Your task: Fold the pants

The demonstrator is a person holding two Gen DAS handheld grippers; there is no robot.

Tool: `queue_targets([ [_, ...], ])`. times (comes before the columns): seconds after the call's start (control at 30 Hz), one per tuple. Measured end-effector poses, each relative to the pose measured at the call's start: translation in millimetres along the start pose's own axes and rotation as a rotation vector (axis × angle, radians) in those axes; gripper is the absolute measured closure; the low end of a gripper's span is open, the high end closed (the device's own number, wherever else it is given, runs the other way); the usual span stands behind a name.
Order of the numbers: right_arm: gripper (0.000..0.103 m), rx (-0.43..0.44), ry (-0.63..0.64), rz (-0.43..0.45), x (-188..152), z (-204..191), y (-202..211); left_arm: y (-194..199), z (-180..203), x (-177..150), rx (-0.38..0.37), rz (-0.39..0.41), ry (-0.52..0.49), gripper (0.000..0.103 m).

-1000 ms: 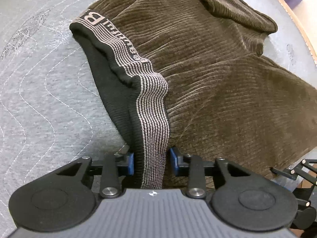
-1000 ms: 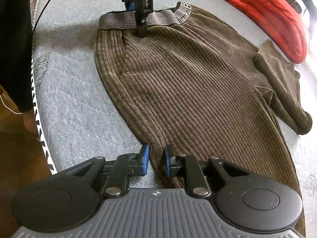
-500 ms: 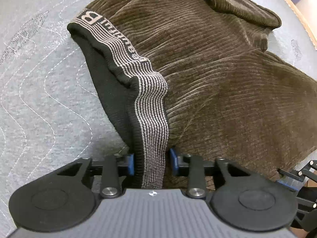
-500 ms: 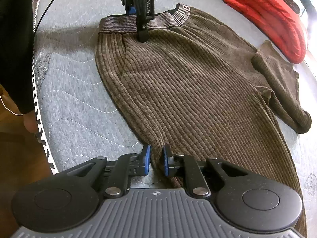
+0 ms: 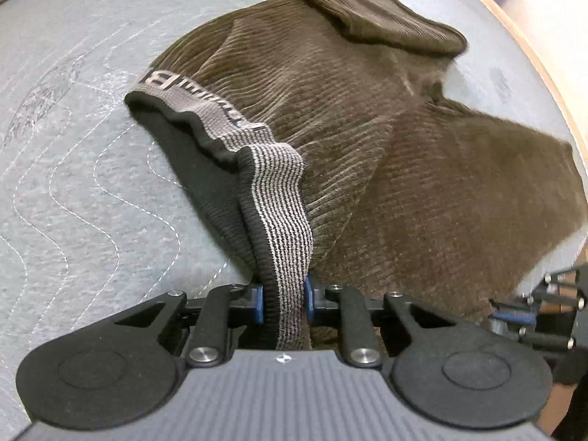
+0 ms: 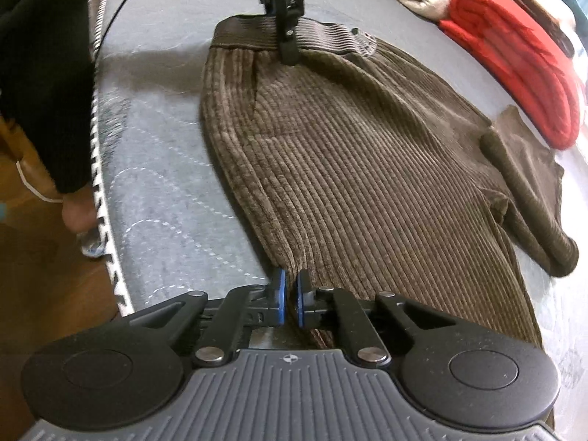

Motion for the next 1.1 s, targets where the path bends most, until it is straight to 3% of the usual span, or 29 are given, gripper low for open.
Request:
queue_targets([
  [0.47, 0.098, 0.083, 0.137, 0.033, 28, -47, 3, 2, -2, -1, 0.099, -0.064, -0.014, 0.079],
  [0.57, 0.097, 0.02, 0.147, -0.005, 25, -47, -5, 1, 3, 8, 0.113, -0.067, 0.017, 0.068],
  [0.7, 0.095, -0.005, 0.116, 0.004, 20, -44, 2, 9, 15, 25, 0.282, -0.008, -0.097, 0.043],
  [0.8, 0.091, -0.021, -0.012, 0.065, 12, -20, 27, 16, 19, 49, 0.328, 0.064, -0.089, 0.043],
  [0.93, 0.058, -0.136, -0.285, 0.165, -19, 42, 69, 17, 37, 72, 0.242, 0.112, -0.055, 0.044],
  [1.0, 0.055, -0.215, -0.412, 0.16, -47, 73, 82, 12, 49, 77, 0.192, 0.108, -0.057, 0.053],
  [1.1, 0.055, -0.305, -0.568, 0.08, -93, 108, 85, -5, 60, 74, 0.153, 0.052, -0.072, 0.066],
])
Point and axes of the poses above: each gripper's, at about its wrist camera, not at the fingertips, and y roughly against the way its jaws point, z to its right, x to its top, the point moved 7 cm from there along -y, roughly the way its jaws point, and after that the axes turned 1 degree about x, right-handed, at the moved point
